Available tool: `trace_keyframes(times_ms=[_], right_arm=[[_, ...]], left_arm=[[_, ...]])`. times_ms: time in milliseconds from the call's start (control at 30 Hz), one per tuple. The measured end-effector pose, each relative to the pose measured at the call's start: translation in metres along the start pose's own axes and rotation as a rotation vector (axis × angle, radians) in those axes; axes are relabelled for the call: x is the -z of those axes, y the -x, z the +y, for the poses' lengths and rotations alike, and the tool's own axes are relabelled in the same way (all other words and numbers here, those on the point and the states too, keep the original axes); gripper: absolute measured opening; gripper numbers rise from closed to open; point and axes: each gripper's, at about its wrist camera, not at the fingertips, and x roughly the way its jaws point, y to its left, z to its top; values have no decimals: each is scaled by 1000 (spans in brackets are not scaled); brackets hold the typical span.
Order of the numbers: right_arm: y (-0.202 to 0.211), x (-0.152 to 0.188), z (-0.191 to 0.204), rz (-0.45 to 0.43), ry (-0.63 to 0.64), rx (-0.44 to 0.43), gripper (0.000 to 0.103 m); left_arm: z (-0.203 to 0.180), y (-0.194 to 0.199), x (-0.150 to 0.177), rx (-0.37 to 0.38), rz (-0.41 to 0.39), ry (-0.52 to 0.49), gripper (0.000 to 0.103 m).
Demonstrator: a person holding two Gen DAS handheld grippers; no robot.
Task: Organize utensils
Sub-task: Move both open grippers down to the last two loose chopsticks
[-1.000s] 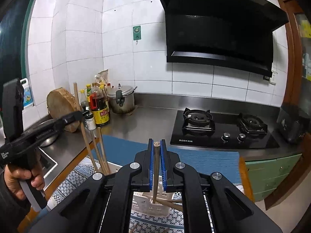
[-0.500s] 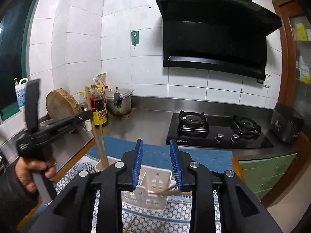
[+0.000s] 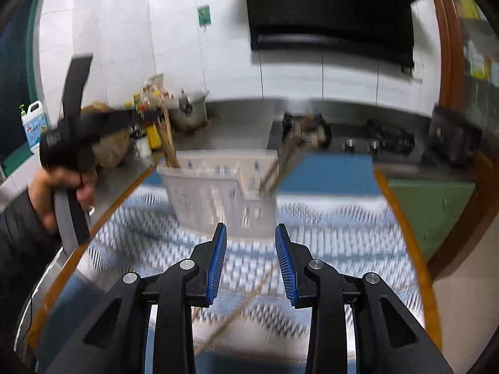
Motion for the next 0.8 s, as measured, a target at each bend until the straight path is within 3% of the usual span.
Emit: trace_keyframes(times_ms=[133, 200, 233, 500, 800], right_arm=[[-6, 32, 4, 78, -34, -19, 32], [-8, 47, 10, 114, -45, -30, 32], [-11, 58, 14, 145, -58, -43, 32], [-31, 111, 35, 291, -138, -119, 24], [-58, 128, 37, 374, -254, -147, 17]], left_arm=[[-2, 15, 2, 1, -7, -7, 16], [-3, 26, 4, -7, -23, -11, 27], [-3, 30, 4, -6, -25, -12, 28], [0, 62, 19, -10, -24, -9, 29], [1, 80, 64, -10, 50, -42, 32]])
